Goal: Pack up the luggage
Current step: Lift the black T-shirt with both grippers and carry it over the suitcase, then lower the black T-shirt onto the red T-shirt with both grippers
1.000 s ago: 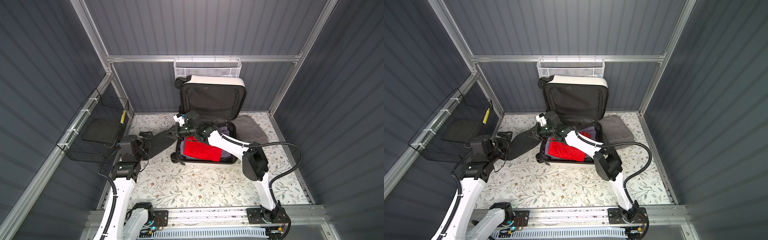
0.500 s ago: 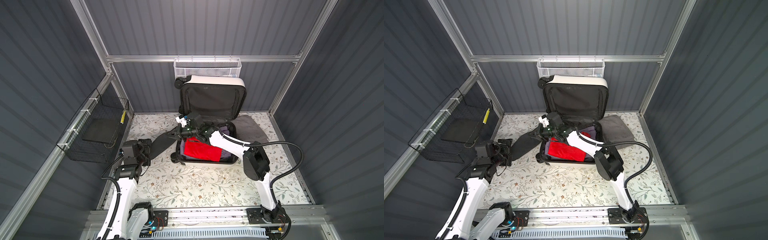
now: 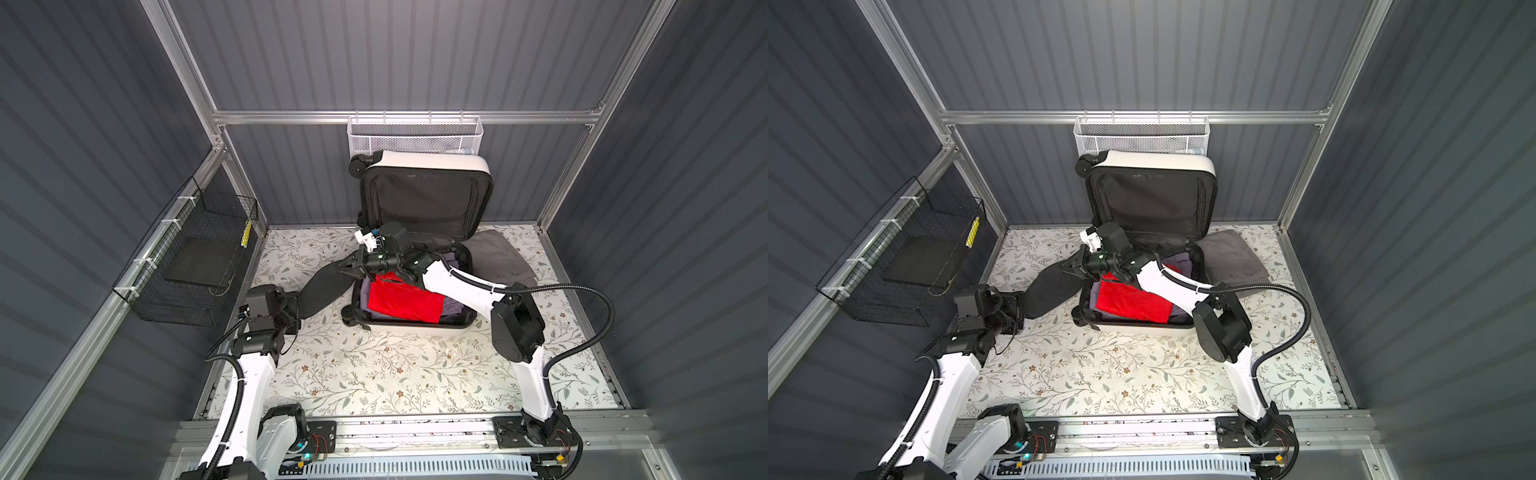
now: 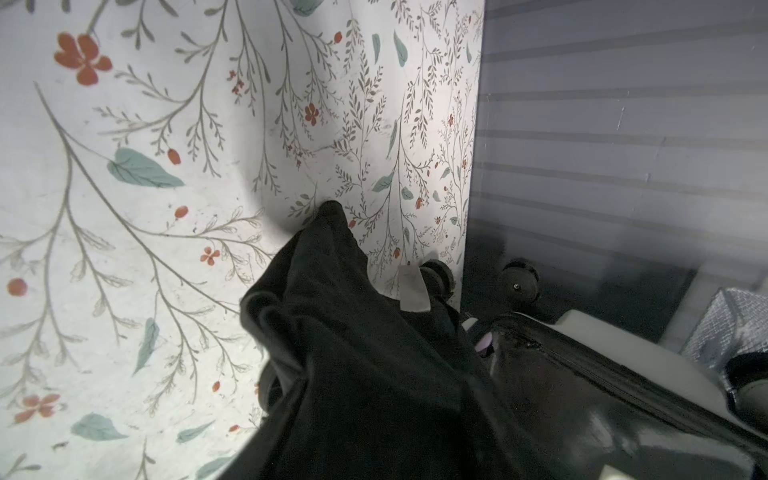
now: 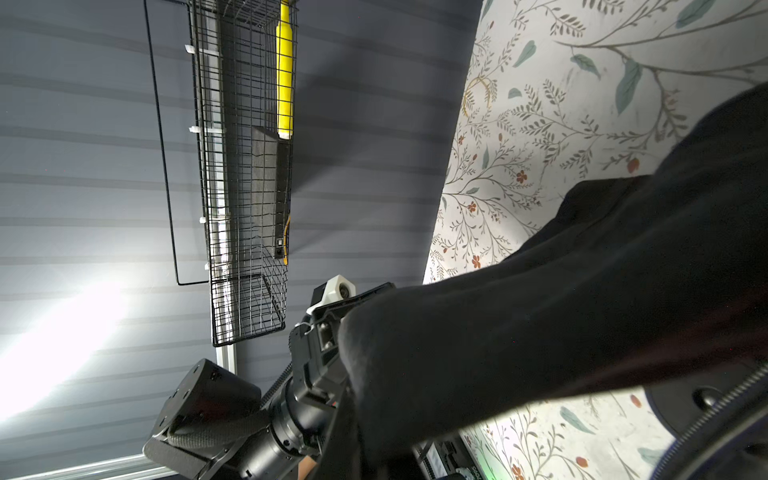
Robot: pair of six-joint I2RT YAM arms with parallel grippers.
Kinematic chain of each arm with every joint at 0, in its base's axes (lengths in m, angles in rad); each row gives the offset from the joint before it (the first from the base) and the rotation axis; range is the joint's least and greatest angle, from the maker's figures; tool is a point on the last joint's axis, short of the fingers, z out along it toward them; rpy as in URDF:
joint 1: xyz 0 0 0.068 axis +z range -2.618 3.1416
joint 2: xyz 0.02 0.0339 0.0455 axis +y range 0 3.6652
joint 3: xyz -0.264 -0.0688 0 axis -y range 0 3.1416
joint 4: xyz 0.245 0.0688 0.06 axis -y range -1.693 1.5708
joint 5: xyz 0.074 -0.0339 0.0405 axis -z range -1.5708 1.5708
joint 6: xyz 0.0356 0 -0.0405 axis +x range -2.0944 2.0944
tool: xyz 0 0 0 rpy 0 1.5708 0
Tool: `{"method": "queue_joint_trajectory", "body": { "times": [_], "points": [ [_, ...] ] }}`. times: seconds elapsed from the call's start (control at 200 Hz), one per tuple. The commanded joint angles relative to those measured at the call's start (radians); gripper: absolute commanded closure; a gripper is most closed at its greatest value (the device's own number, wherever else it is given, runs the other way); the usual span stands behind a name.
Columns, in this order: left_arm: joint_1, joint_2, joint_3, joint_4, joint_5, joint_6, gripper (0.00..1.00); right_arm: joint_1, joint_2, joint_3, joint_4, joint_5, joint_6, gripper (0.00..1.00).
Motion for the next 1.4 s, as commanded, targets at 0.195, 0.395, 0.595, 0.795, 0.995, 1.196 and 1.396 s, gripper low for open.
{"method": "queue_joint_trajectory", "body": {
  "times": [0.195,0.395,0.595,0.795,0.995,1.196,1.396],
  "points": [
    [0.014,0.058,0.171,0.0,0.077,0.067,1.0,-0.006,-0.107,0.027,0.062,-0.066,-0.016,1.0],
    [0.014,0.142,0.378,-0.046,0.155,0.144,1.0,-0.026,-0.167,0.039,0.047,-0.077,-0.017,1.0],
    [0.012,0.216,0.549,-0.033,0.212,0.145,1.0,-0.066,-0.238,0.025,0.033,-0.075,-0.017,1.0],
    [-0.037,0.272,0.622,0.018,0.203,0.122,1.0,-0.121,-0.318,-0.042,0.021,-0.065,-0.023,1.0],
    [-0.17,0.331,0.639,0.08,0.138,0.112,1.0,-0.188,-0.396,-0.15,0.022,-0.066,-0.035,1.0],
    [-0.276,0.381,0.647,0.134,0.076,0.097,1.0,-0.258,-0.465,-0.251,0.028,-0.067,-0.044,1.0],
    [-0.358,0.466,0.687,0.188,0.046,0.098,1.0,-0.331,-0.497,-0.317,0.021,-0.087,-0.059,1.0]
  ]
}}
